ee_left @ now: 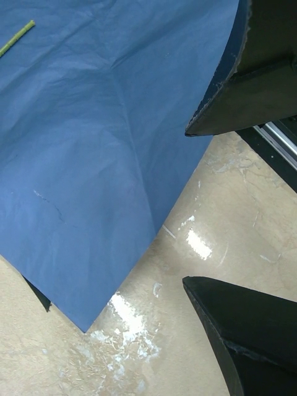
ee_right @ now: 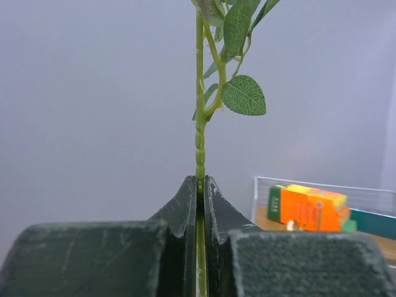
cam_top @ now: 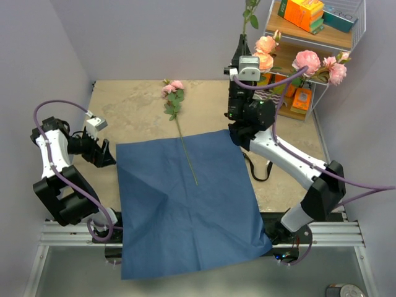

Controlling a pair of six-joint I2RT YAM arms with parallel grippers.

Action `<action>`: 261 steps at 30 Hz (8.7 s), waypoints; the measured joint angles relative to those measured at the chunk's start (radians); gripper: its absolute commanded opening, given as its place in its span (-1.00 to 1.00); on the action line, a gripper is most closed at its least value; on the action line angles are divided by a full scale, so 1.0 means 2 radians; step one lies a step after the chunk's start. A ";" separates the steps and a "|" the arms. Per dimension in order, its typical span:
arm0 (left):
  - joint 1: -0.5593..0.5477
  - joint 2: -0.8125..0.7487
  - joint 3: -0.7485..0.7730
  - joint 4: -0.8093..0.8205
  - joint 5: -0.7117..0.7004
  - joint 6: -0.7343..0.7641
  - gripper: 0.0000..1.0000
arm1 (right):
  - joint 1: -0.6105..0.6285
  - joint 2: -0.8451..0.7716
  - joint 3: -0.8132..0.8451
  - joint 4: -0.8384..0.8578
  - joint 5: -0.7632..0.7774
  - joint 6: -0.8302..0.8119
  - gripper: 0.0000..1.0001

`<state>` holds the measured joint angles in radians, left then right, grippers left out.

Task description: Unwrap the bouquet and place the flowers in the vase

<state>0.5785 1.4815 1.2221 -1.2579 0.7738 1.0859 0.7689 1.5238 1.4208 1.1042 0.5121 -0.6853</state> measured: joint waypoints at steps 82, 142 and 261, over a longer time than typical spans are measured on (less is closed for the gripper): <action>0.006 -0.018 -0.009 -0.023 -0.003 0.030 0.98 | 0.097 0.054 -0.076 -0.243 0.078 0.184 0.50; 0.028 -0.010 -0.006 -0.023 -0.007 0.031 0.98 | 0.010 0.531 0.411 -0.745 -0.088 0.451 -1.00; 0.037 -0.019 0.011 -0.024 0.027 0.005 0.99 | 0.122 -0.298 -0.234 -0.666 0.218 0.486 0.98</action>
<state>0.6529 1.4433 1.2449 -1.3056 0.8284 1.0966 1.0138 0.9276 0.9520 -0.2272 0.9482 0.2859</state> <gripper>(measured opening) 0.992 0.987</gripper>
